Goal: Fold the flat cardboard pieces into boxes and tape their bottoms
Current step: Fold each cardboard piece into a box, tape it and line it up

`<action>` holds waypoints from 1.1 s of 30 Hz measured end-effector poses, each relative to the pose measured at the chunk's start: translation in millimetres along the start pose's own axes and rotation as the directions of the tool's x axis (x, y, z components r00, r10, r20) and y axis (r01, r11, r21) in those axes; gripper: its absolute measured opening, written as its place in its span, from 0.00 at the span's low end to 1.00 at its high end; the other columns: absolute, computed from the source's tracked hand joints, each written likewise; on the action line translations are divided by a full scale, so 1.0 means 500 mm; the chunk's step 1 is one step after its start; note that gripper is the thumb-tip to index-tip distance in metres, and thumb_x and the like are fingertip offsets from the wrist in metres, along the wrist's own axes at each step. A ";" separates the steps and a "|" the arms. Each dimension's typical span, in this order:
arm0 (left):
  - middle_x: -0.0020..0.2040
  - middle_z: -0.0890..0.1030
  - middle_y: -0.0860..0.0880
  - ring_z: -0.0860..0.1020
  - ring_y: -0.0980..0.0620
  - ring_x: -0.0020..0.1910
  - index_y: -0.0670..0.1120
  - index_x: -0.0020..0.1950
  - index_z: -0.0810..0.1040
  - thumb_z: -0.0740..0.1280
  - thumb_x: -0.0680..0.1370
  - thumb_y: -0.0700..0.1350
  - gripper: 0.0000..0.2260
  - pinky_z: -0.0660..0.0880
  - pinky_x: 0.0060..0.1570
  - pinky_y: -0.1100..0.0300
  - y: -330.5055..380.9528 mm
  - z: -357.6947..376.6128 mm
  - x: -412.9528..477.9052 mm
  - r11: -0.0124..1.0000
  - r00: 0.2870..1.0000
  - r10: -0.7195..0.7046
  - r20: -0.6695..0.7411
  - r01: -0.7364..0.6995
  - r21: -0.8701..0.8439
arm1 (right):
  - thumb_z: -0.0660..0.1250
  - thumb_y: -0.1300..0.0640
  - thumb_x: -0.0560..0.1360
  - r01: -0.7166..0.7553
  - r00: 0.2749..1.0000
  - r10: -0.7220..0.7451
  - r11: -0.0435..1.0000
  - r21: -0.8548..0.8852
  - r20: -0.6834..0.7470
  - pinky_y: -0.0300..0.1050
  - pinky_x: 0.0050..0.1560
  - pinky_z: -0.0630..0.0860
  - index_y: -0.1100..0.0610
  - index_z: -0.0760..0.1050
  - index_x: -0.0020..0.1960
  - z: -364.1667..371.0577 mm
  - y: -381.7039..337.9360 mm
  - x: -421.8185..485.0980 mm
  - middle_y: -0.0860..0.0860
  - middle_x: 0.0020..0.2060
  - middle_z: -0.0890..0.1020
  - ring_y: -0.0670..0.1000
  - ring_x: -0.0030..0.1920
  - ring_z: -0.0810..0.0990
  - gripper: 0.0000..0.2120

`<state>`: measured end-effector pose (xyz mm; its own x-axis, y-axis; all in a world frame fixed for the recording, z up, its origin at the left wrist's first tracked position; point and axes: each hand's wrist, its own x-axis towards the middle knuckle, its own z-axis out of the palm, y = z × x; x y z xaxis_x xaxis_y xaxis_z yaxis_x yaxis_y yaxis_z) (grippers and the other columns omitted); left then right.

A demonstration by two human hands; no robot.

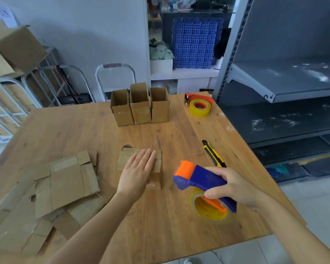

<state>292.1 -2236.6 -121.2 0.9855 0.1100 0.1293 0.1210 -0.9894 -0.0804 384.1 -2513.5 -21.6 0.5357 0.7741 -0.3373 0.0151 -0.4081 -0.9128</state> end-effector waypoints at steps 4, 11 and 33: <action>0.70 0.72 0.45 0.70 0.45 0.70 0.41 0.72 0.70 0.83 0.56 0.49 0.47 0.59 0.71 0.51 0.002 0.007 0.007 0.999 1.000 0.002 -0.005 -0.002 0.032 | 0.74 0.55 0.65 -0.002 1.000 0.002 1.000 0.001 -0.002 0.48 0.43 0.75 0.54 0.79 0.57 -0.005 0.005 0.001 0.64 0.46 0.79 0.55 0.42 0.78 0.20; 0.71 0.71 0.44 0.68 0.44 0.71 0.42 0.71 0.71 0.82 0.55 0.55 0.48 0.60 0.70 0.47 -0.002 0.002 0.004 0.996 1.000 0.001 0.018 -0.003 0.086 | 0.75 0.51 0.63 0.009 1.000 -0.009 1.000 0.005 -0.016 0.48 0.44 0.75 0.50 0.79 0.58 0.000 0.006 0.014 0.62 0.47 0.80 0.53 0.42 0.79 0.23; 0.71 0.72 0.44 0.72 0.45 0.68 0.42 0.69 0.68 0.81 0.61 0.52 0.41 0.69 0.67 0.51 0.013 0.004 -0.018 0.968 0.992 -0.114 -0.047 0.101 -0.228 | 0.74 0.54 0.66 0.074 0.997 -0.074 0.997 -0.021 0.006 0.47 0.45 0.75 0.50 0.79 0.58 -0.019 -0.005 0.028 0.62 0.46 0.79 0.56 0.42 0.78 0.21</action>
<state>284.4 -2243.9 -124.9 0.9585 0.2180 0.1835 0.1895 -0.9686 0.1607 399.5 -2506.2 -22.0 0.5279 0.8050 -0.2705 0.0726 -0.3601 -0.9301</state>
